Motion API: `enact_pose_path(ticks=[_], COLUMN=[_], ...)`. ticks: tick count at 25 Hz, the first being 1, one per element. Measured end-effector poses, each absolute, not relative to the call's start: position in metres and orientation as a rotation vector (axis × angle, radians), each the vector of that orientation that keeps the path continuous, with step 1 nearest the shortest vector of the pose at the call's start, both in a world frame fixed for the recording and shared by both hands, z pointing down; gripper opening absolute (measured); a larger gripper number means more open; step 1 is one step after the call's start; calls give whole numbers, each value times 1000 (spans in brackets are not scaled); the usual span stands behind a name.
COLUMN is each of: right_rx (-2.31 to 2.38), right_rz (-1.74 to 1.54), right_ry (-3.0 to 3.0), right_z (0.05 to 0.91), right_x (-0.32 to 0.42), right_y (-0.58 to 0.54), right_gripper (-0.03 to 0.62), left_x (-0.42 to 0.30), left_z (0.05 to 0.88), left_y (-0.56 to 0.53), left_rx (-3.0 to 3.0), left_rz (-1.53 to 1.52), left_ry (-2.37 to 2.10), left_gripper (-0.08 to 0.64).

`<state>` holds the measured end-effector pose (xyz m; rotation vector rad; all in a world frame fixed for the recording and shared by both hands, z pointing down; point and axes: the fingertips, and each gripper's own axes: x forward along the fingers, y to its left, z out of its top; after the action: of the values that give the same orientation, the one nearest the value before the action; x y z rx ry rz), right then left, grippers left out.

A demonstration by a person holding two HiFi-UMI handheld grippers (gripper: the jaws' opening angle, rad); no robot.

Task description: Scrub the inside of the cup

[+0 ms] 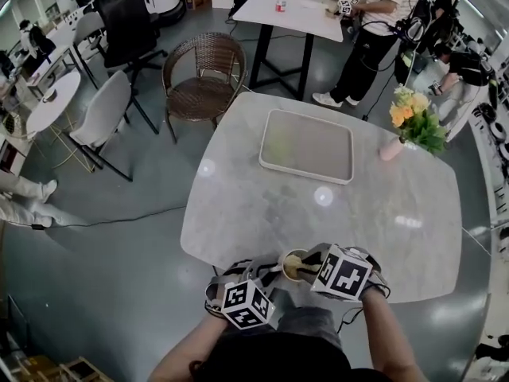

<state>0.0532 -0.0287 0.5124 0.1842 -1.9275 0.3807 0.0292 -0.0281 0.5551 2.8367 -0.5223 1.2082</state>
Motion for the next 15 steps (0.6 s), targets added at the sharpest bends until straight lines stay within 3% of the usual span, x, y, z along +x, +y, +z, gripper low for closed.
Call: enact_pose_path(ticks=[5, 11, 15], right_rx=[321, 211, 166], right_rz=[248, -52, -97], right_ry=[-1795, -1713, -1703], right_z=[526, 547, 553], right_x=[69, 62, 58], right_y=[-47, -49, -51], right_gripper=[60, 60, 60], left_x=[36, 59, 81], left_z=[554, 543, 545], left_y=[-24, 12, 26], left_rx=[2809, 2752, 2830], left_rz=[1201, 1024, 1068], left_ry=[-515, -354, -233], left_gripper=[63, 75, 75])
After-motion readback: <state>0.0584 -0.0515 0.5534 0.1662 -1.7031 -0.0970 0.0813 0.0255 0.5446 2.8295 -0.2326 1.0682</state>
